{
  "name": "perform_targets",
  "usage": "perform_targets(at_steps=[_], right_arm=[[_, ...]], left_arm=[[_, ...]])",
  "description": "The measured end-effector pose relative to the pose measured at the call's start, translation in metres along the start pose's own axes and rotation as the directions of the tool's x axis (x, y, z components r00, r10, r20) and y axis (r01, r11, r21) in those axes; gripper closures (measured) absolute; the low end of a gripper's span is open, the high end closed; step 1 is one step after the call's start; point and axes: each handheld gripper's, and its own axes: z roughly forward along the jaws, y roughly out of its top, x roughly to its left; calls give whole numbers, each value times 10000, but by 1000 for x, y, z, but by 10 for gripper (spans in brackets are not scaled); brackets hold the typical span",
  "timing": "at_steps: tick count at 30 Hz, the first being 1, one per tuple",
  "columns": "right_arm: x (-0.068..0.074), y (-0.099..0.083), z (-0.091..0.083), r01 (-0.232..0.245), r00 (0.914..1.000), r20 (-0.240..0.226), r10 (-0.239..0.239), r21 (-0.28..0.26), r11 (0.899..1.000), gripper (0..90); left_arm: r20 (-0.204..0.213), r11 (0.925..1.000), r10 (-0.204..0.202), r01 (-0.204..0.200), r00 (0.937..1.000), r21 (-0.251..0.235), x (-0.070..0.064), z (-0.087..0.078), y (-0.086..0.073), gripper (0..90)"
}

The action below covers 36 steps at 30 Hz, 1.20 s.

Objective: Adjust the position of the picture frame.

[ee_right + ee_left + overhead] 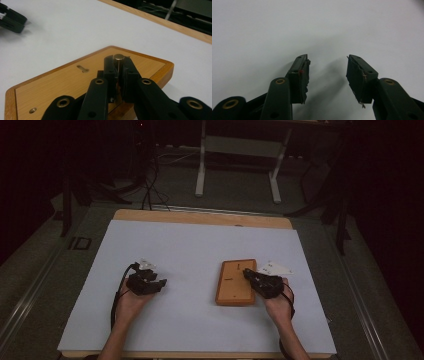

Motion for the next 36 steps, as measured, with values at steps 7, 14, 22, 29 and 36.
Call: perform_targets(at_steps=[7, 14, 22, 29, 36], right_arm=[[17, 10, 16, 326, 9973, -649, -340, -214, 9992, 847], [35, 19, 33, 535, 9893, -1337, -587, -427, 9977, 847], [57, 26, 47, 765, 9715, -2204, -869, -552, 9955, 847], [76, 28, 53, 996, 9469, -2999, -1161, -696, 9926, 847], [93, 29, 53, 1426, 9224, -3502, -1628, -831, 9863, 847]], left_arm=[[590, 9992, 394, -390, 9975, -79, -14, 2, 4, 570], [651, 9981, 613, -607, 9960, -120, -17, 2, 6, 613], [724, 9979, 614, -596, 9955, -267, -14, -2, 6, 701], [776, 9968, 781, -764, 9939, -253, -13, -1, 7, 826], [1436, 9948, 904, -824, 9855, -606, -10, 3, 14, 897]])
